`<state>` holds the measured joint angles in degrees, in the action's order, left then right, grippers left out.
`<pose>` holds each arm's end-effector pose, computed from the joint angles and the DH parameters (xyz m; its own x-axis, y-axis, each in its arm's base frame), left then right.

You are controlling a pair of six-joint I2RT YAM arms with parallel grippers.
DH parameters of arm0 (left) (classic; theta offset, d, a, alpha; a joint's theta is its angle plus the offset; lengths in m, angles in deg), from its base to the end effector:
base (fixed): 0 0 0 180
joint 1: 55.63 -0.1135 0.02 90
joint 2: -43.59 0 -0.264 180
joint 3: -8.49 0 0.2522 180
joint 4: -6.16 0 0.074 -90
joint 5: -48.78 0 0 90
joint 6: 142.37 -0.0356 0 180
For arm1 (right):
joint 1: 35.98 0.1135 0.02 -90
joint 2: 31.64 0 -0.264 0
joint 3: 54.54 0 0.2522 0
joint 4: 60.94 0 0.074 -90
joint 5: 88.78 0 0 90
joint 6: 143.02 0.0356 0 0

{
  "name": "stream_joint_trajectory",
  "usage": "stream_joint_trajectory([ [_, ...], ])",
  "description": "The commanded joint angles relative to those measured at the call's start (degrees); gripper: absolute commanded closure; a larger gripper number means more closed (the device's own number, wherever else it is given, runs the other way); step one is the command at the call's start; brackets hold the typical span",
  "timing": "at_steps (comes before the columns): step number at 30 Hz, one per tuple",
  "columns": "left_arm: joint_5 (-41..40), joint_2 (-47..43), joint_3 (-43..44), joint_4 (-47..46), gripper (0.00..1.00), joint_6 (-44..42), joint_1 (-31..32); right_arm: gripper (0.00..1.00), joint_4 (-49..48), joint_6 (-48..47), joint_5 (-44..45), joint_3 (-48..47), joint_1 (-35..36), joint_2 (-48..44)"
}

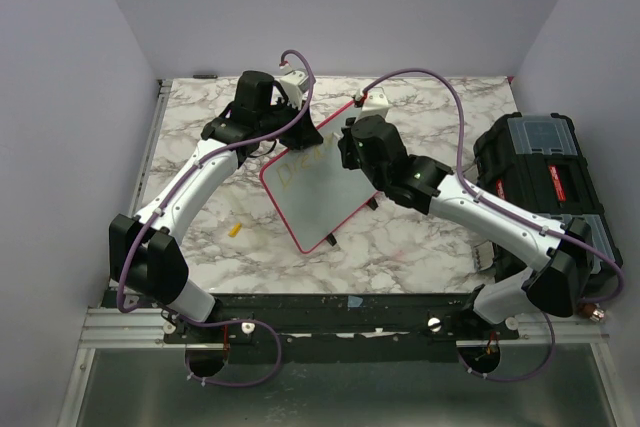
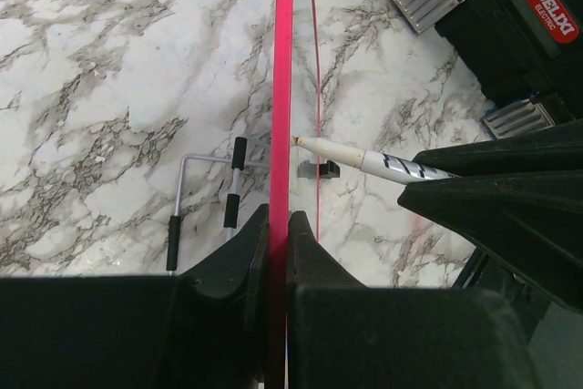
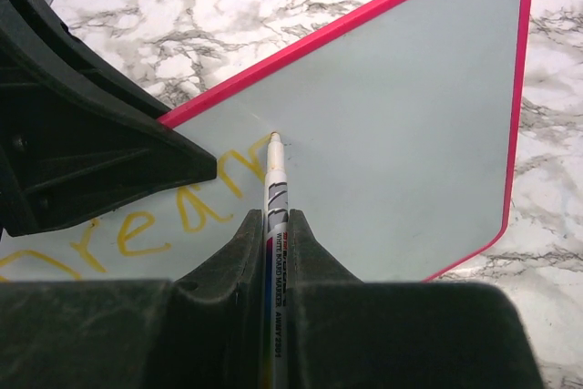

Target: Write a sentence on the whiteboard

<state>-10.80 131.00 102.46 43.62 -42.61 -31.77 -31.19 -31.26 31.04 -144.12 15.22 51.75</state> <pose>0.3114 -0.1574 0.3523 -0.5893 0.1008 -0.8016 0.6557 0.6392 -0.4017 0.2246 0.2511 0.3610 -0.3774 0.0439 -0.9250 -0.2698 0.9503 0.1552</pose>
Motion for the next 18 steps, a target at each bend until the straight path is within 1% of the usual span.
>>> stream_joint_trajectory([
  [1,-2.80,0.24,-2.35,4.29,1.00,-5.21,1.28,0.99,-2.19,1.40,0.48,0.62,-0.44,1.55],
  [12,-3.01,0.49,-1.75,4.64,1.00,-5.26,1.28,0.99,-2.10,3.98,-1.51,6.72,-0.42,-0.86],
  [18,-3.25,0.37,-1.64,5.01,1.00,-5.31,1.28,0.99,-2.10,3.93,-1.44,6.95,-0.44,-1.37],
])
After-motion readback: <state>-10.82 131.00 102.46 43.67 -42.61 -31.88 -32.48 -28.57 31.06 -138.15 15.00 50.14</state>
